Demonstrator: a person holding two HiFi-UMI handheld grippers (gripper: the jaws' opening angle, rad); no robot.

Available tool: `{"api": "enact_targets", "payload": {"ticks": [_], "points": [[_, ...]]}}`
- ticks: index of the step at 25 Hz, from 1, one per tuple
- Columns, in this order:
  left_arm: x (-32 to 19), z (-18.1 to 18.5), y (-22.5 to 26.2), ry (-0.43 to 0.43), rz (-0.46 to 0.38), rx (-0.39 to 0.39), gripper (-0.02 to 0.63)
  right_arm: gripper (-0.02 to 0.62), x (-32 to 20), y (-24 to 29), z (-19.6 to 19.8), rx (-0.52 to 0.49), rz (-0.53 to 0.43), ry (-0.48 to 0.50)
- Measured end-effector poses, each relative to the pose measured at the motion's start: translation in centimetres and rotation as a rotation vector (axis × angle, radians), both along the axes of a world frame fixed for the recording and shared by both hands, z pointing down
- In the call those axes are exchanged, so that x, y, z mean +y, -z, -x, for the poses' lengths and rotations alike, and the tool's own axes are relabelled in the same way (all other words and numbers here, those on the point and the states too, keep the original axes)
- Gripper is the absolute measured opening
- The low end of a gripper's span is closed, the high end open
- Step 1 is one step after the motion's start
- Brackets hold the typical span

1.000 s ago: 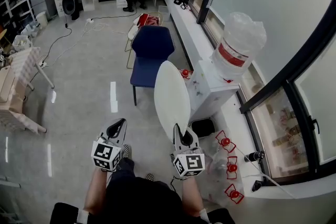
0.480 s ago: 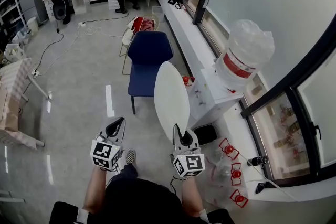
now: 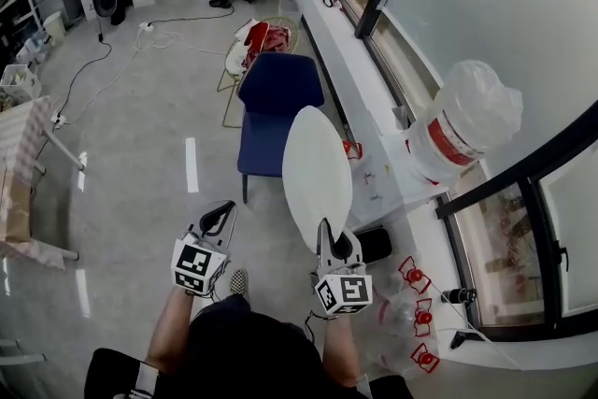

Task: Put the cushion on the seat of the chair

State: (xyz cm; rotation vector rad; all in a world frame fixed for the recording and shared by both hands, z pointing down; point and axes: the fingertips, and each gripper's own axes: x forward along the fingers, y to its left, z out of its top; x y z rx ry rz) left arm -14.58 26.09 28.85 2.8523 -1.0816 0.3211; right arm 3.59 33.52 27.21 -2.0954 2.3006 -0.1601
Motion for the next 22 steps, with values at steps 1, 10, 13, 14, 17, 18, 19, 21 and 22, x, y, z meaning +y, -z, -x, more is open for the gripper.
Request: {"api": "enact_targets", "payload": {"ticks": [1,10,13,14,17,18,19,21,22], "points": [[-1.0,0.5,0.0,-0.002,-0.001,0.000,0.023,0.049,-0.9,0.1,0.5,0.001,0.001,-0.003],[-8.1,4.5,-0.5,-0.006,-0.002,0.028,0.023,0.049,-7.7,-0.3,4.3,-0.010,0.011,-0.014],[-9.5,5.4,-0.4,-0.006,0.000,0.039,0.023,0.049,-9.1,0.0,5.0,-0.005,0.011,-0.011],[-10.0,5.6,-0.4,-0.005,-0.001,0.041,0.023,0.049,-9.5,0.1,5.2,-0.002,0.010,-0.011],[-11.6,6.0,-0.6,-0.001,0.000,0.050,0.023,0.049,-11.0,0.0,5.5,0.005,0.010,-0.009],[-12.0,6.2,-0.7,0.001,0.000,0.051,0.023,0.049,-11.5,-0.1,5.6,0.005,0.012,-0.007],[-12.5,6.3,-0.8,0.004,0.001,0.051,0.023,0.049,-12.0,-0.2,5.8,0.005,0.015,-0.005],[-13.2,6.6,-0.9,0.010,0.004,0.051,0.023,0.049,-12.8,-0.5,6.0,0.003,0.023,0.000],[-13.5,6.8,-1.0,0.014,0.006,0.051,0.023,0.049,-13.2,-0.6,6.1,0.002,0.028,0.005]]}}
